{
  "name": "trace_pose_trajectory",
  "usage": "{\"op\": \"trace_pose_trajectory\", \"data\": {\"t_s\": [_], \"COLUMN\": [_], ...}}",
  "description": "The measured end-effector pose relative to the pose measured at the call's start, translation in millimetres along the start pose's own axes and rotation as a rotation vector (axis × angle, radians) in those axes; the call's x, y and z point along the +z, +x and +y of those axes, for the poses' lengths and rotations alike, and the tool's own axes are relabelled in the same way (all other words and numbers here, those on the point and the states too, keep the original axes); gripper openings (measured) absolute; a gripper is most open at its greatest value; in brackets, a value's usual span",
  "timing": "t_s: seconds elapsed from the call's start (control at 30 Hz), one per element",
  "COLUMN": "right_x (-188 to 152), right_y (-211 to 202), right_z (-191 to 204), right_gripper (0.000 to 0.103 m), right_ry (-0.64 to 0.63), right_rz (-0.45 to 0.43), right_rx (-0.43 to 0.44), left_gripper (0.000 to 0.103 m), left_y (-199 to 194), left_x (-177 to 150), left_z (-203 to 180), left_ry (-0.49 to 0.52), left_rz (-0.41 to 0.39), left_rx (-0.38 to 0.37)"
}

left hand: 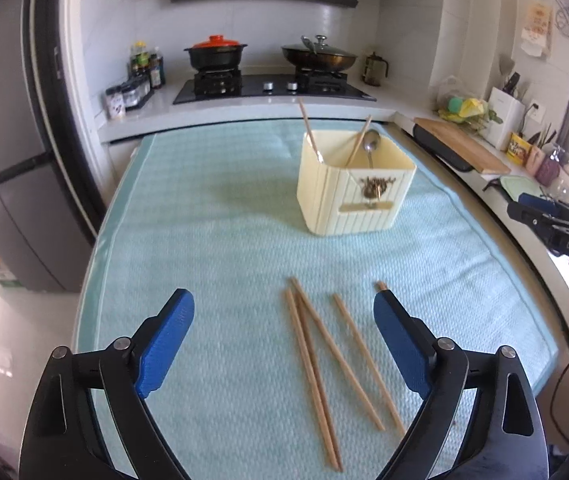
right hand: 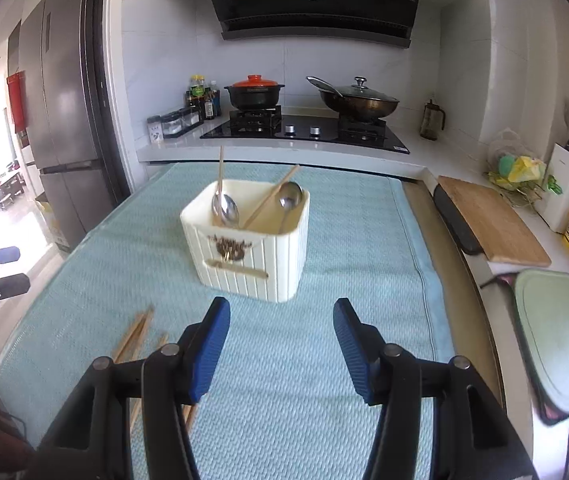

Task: Organize utensils
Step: 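Move both open tools back over the remaining chopsticks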

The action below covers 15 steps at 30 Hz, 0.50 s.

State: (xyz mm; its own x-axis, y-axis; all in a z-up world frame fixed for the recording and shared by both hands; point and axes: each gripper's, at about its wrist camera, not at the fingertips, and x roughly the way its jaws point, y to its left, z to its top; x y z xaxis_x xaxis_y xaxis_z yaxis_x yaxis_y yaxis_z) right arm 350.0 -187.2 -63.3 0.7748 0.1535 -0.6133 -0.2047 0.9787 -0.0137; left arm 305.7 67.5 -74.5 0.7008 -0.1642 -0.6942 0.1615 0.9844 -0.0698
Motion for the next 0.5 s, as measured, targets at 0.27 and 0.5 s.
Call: {"op": "trace_pose_trajectory", "data": {"t_s": [0.27, 0.5], "right_x": [-71.9, -93.6], "right_y": [-24.5, -34.3], "right_z": [34.8, 44.1], "right_gripper": [0.055, 0.055], "right_ry": [-0.024, -0.051], "right_rz": [-0.008, -0.023], "right_rx": [-0.092, -0.131], "left_gripper": [0.092, 0.092], "left_y": [-1.8, 0.5], "left_x": [-63.4, -75.7], "left_z": [-27.1, -39.7], "left_ry": [-0.08, -0.113], "left_rz": [-0.015, -0.035], "left_rx": [-0.012, -0.023]}}
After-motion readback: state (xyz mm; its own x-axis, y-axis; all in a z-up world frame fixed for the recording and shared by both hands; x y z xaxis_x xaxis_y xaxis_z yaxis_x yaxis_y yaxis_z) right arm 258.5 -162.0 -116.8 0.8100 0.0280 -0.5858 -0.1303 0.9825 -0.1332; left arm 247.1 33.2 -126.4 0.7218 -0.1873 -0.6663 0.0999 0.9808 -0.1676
